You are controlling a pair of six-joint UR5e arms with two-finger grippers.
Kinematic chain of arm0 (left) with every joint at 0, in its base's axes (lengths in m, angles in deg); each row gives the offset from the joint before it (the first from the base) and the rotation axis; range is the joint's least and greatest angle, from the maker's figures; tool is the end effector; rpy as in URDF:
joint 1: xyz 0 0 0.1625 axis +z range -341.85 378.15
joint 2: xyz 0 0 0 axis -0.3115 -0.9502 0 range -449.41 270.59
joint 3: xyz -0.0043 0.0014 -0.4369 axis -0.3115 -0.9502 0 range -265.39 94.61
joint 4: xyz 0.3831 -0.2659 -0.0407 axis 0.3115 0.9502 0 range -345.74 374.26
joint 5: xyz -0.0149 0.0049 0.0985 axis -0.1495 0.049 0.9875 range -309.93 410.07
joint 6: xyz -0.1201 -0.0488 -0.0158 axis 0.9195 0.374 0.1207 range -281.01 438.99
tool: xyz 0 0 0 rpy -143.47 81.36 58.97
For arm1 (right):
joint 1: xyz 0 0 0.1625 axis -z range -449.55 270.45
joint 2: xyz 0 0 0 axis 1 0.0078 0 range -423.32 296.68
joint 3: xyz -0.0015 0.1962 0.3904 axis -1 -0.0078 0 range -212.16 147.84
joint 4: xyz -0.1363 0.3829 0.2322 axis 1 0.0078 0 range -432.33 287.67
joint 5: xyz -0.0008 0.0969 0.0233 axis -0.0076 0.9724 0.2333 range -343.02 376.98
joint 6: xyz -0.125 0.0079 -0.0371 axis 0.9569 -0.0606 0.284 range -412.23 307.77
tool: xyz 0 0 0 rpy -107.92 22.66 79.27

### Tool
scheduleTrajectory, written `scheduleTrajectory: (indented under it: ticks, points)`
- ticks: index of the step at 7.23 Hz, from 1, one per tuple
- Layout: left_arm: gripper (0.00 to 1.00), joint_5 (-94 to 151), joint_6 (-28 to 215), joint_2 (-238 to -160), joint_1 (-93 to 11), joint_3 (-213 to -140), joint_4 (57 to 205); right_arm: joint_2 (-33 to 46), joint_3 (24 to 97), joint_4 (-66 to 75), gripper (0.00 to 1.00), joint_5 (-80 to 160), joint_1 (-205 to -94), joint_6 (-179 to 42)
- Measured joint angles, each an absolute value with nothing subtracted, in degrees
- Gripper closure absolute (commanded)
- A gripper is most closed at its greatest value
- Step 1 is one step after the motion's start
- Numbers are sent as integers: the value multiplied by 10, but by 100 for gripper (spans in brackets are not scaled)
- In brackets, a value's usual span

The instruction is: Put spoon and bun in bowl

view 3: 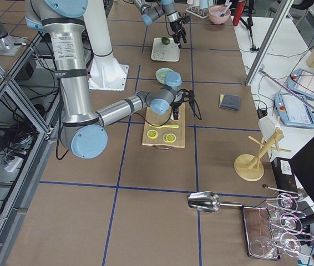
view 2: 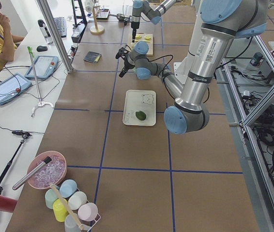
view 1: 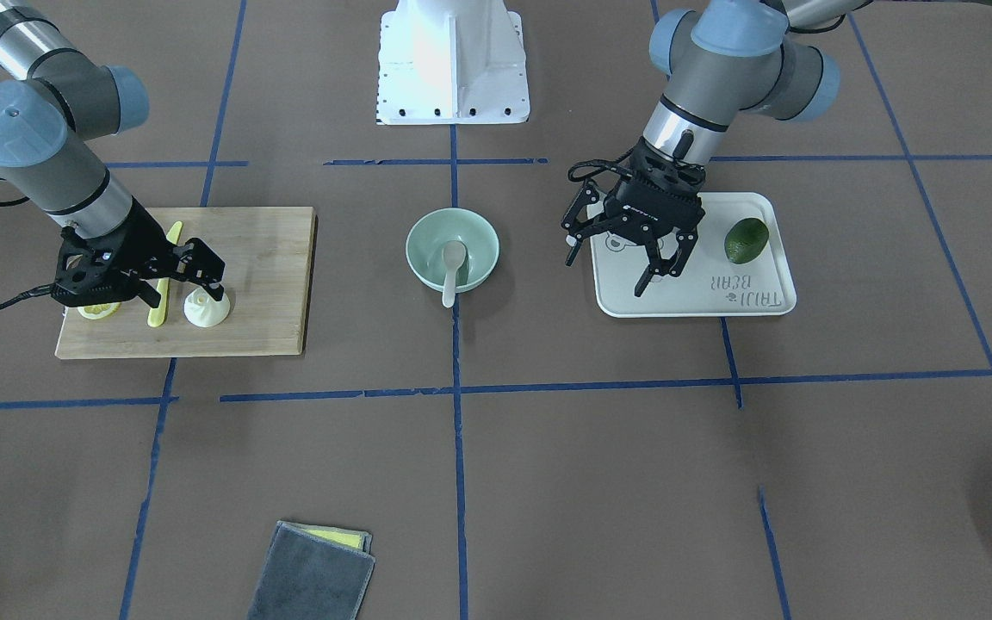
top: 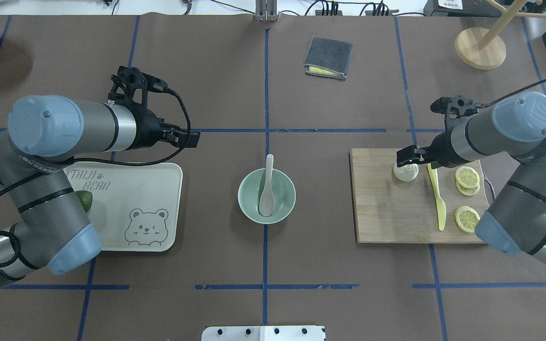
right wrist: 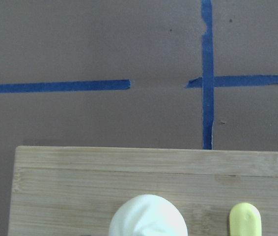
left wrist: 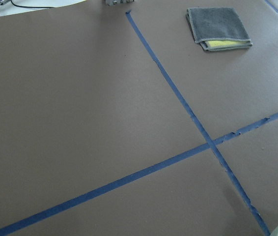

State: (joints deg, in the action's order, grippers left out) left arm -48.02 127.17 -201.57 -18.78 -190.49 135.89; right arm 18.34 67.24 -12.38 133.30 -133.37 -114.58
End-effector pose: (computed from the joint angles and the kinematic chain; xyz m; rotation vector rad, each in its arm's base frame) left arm 0.4733 -0.4995 0.2490 0.6666 1.0073 0.1596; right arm -0.4128 -0.5006 0.4630 0.1273 -0.9158 0.0704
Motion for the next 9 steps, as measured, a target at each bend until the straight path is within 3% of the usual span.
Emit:
scheduleTrajectory:
  ticks: [2,5,6,7,8,9]
  points:
    - [1,-480,1275,-2016,-188,-1905,1359,181,663,-124,15,1317,-1324,-1148]
    - [1,-479,1277,-2016,-188,-1904,1360,176,659,-124,16,1312,-1317,-1148]
    - [1,-479,1277,-2016,-188,-1905,1360,176,659,-124,29,1312,-1314,-1148]
    - [1,-478,1277,-2016,-188,-1905,1360,176,659,-124,65,1312,-1312,-1148]
    - [1,-478,1277,-2016,-188,-1905,1360,175,659,-124,86,1314,-1312,-1149]
    - [1,-478,1277,-2016,-188,-1905,1360,175,660,-124,91,1315,-1312,-1149]
